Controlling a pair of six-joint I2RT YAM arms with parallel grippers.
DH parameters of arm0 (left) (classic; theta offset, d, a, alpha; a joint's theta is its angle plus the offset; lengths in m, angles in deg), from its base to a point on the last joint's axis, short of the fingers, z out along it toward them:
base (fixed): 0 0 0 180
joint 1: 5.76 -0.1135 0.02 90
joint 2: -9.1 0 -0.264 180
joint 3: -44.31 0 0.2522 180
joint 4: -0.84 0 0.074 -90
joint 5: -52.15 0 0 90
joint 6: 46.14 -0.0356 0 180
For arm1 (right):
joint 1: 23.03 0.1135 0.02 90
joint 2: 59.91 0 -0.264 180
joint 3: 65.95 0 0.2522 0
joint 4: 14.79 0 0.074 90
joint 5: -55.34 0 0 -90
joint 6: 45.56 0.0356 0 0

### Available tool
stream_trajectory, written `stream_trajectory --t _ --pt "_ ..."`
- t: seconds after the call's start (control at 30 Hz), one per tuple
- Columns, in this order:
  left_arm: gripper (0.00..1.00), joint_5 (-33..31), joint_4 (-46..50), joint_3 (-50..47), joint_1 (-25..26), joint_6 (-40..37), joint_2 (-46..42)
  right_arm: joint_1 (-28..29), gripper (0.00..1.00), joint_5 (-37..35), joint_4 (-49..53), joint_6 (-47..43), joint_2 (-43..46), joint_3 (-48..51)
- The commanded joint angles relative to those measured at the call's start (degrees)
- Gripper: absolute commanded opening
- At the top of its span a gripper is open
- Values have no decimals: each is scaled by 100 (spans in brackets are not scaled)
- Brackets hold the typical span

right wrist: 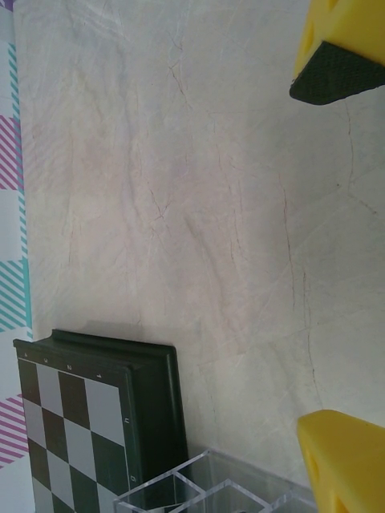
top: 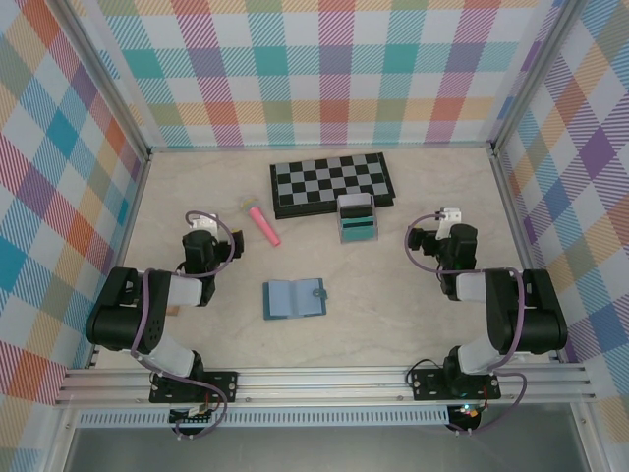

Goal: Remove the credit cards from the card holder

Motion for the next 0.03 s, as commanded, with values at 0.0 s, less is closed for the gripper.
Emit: stream_trajectory --t 0.0 --pt "100 59 18 130 -77 77 32 -1 100 99 -52 87 -36 -83"
